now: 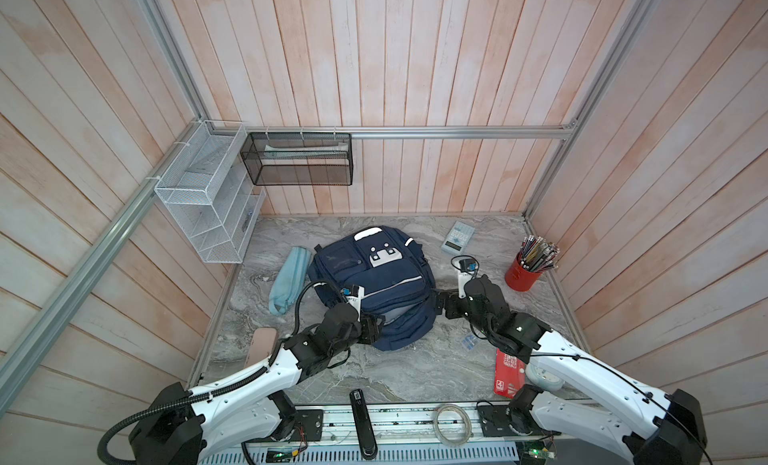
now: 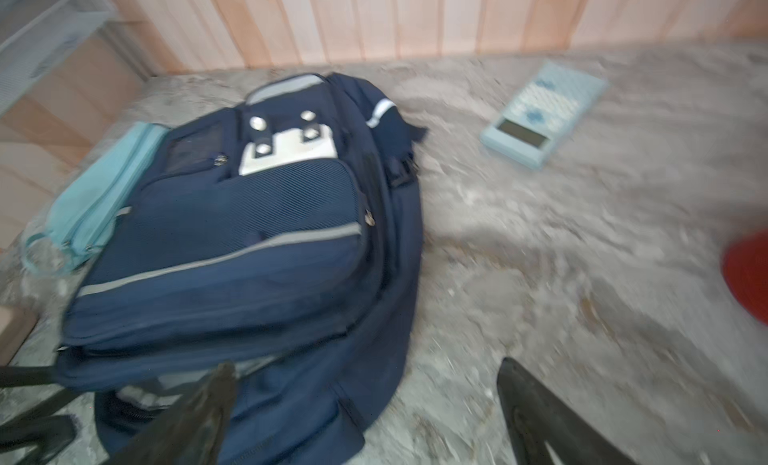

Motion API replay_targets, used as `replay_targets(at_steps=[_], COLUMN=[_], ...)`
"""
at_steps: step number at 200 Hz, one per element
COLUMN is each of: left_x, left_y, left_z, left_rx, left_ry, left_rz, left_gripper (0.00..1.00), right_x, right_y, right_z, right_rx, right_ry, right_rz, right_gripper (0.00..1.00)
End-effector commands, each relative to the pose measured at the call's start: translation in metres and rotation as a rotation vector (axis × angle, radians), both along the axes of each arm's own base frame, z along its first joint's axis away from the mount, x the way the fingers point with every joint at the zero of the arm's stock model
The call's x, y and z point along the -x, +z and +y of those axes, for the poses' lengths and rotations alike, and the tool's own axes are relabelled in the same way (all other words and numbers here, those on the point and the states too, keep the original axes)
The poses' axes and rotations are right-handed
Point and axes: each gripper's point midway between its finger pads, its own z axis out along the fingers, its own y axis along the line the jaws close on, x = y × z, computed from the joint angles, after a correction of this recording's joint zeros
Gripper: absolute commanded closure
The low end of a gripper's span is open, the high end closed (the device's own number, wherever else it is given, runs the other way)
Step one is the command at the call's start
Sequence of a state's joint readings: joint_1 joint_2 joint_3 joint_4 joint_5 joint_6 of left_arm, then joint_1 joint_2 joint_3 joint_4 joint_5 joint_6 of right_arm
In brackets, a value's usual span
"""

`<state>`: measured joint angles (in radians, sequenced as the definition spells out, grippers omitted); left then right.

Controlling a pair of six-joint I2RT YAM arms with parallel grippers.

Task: Pack the student bag
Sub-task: 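Grasp the clear pen box with the right gripper while left holds flap open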

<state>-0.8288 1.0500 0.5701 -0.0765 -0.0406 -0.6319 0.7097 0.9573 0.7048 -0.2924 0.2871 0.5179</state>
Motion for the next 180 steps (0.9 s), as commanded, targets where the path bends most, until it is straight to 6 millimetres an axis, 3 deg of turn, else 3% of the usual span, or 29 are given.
replay_targets(at_steps=[1, 28, 56, 72, 94, 137, 154, 180], left_x=[0.006, 0.015, 0.002, -0.008, -0.021, -0.039, -0.051, -0.069], left_y=[0.017, 0.018, 0.019, 0.014, -0.010, -0.035, -0.044, -0.048], left_z=[-0.012, -0.028, -0.027, -0.030, -0.032, -0.048, -0.044, -0.047], left_rx=[-0.068, -0.054, -0.131, -0.219, -0.455, -0.626, -0.708, -0.777], left_ry=[-0.134, -0.237, -0.210, -0.225, -0.224, -0.275, -0.248, -0.219], left_rz=[-0.075, -0.058, -0.095, -0.103, -0.099, -0.112, -0.120, -0.143], left_gripper=[0.39, 0.38, 0.34, 0.32, 0.31, 0.26, 0.22, 0.22], right_x=[0.029, 0.041, 0.047, 0.049, 0.051, 0.048, 0.041, 0.025], right_y=[-0.033, -0.056, -0.093, -0.109, -0.120, -0.138, -0.144, -0.143], right_z=[-0.035, -0.066, -0.099, -0.105, -0.115, -0.112, -0.109, -0.098], right_rx=[-0.096, -0.137, -0.121, -0.123, -0.116, -0.137, -0.118, -0.038], right_ry=[-0.169, -0.299, -0.457, -0.476, -0.531, -0.533, -0.514, -0.418], right_rz=[0.181, 0.247, 0.342, 0.381, 0.387, 0.406, 0.408, 0.410], right_gripper=[0.02, 0.02, 0.02, 0.02, 0.02, 0.02, 0.02, 0.02])
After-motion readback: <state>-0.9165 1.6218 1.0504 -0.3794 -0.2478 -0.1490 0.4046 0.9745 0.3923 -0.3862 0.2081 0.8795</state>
